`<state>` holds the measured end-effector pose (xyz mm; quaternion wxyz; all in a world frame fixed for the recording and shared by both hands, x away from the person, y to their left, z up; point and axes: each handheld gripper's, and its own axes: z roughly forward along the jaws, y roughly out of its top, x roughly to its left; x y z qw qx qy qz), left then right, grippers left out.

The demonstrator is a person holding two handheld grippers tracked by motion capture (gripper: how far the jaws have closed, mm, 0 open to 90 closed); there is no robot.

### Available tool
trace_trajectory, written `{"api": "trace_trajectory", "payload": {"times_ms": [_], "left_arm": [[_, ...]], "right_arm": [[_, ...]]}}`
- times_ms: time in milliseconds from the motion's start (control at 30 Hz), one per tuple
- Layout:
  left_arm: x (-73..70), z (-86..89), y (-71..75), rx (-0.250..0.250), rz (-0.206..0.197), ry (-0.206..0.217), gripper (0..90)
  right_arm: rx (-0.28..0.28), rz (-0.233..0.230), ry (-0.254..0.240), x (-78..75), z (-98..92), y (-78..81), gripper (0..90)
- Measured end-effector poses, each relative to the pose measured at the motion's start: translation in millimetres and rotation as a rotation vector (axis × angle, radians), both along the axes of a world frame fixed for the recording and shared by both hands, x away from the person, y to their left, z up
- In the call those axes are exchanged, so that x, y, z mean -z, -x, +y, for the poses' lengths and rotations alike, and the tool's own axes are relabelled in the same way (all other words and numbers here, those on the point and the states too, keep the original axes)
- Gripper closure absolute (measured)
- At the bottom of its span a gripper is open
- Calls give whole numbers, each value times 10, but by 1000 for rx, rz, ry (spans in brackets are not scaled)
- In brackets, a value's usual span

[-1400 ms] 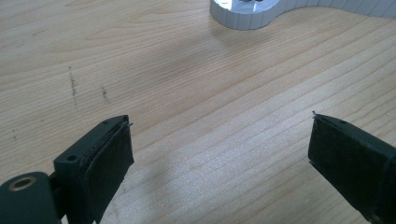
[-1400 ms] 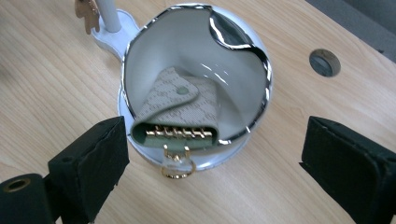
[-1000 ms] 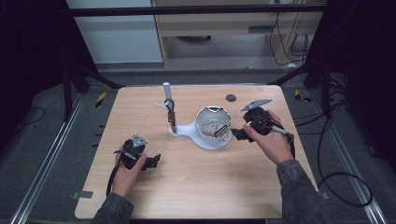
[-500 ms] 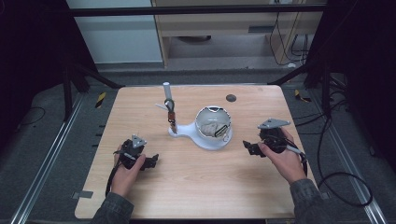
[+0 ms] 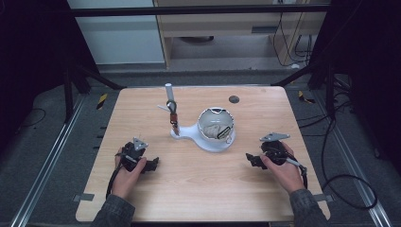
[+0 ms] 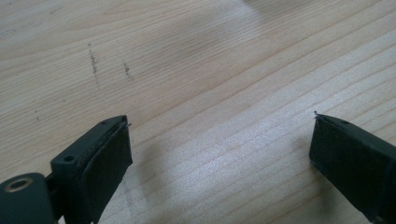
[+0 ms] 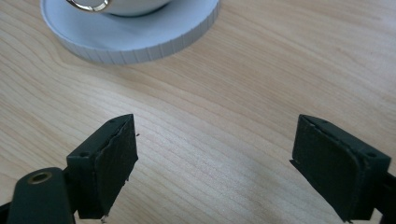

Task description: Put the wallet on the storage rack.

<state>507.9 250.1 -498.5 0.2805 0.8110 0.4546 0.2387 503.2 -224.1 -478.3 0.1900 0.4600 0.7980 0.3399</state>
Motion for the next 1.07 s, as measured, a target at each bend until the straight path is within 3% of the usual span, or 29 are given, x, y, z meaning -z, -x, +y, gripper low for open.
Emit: {"api": "trace_trajectory", "payload": {"times_ms": [433,600,800,1067], "left_arm": [[36,32,-15,-4,-6,36,27],[57,55,-26,-8,0,64,13],[93,100,-50,-15,14,116,0],[98,93,-63,-17,8,120,0]], "right_arm": [[71,23,-20,222,-108,-68,131],[93,-15,-18,304,-125,-69,127],[121,-36,-1,332,-108,-55,93],[168,-21,6,338,-81,-51,26]]}}
